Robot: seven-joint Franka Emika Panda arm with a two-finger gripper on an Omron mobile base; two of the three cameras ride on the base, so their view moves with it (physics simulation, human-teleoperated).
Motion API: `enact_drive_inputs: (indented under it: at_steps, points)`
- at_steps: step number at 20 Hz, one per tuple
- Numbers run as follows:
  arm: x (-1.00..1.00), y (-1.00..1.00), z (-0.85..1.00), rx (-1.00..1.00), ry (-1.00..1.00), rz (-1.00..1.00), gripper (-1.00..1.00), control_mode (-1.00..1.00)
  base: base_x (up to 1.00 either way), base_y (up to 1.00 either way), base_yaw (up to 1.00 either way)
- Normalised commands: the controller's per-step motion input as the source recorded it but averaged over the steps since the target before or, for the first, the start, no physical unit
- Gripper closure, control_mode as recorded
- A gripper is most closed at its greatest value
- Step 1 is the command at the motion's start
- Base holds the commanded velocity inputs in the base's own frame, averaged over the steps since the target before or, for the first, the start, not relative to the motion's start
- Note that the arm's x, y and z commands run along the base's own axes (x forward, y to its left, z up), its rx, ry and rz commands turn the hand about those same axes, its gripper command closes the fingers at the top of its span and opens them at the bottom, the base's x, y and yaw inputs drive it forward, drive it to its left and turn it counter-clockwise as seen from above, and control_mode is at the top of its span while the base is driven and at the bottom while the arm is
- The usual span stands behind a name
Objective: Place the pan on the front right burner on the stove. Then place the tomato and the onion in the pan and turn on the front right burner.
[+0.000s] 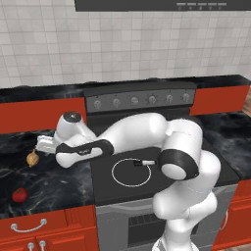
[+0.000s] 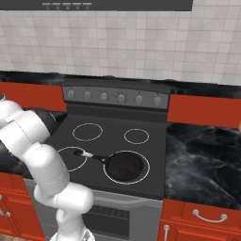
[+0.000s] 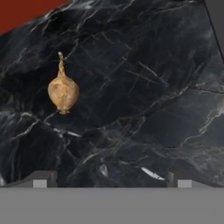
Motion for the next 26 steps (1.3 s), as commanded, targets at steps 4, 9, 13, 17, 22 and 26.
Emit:
enact_drive_inputs:
  at_steps: [4,9,13,17,22,26]
  points:
    - [0.16,0.46,0.00,-0.05,-0.07,0.00,-1.00,-1.00,0.00,0.00,0.00]
    - [0.27,0.39,0.00,-0.04,-0.04,0.00,-1.00,-1.00,0.00,0.00,0.00]
    - [0.31,0.38,0.00,-0.06,-0.02,0.00,-1.00,-1.00,0.00,0.00,0.00]
    - [0.31,0.35,0.00,-0.06,-0.01,0.00,-1.00,-1.00,0.00,0.00,0.00]
    - [0.39,0.22,0.00,-0.06,0.00,0.00,-1.00,-1.00,0.00,0.00,0.00]
    - [0.43,0.07,0.00,-0.08,0.00,0.00,-1.00,-1.00,0.00,0.00,0.00]
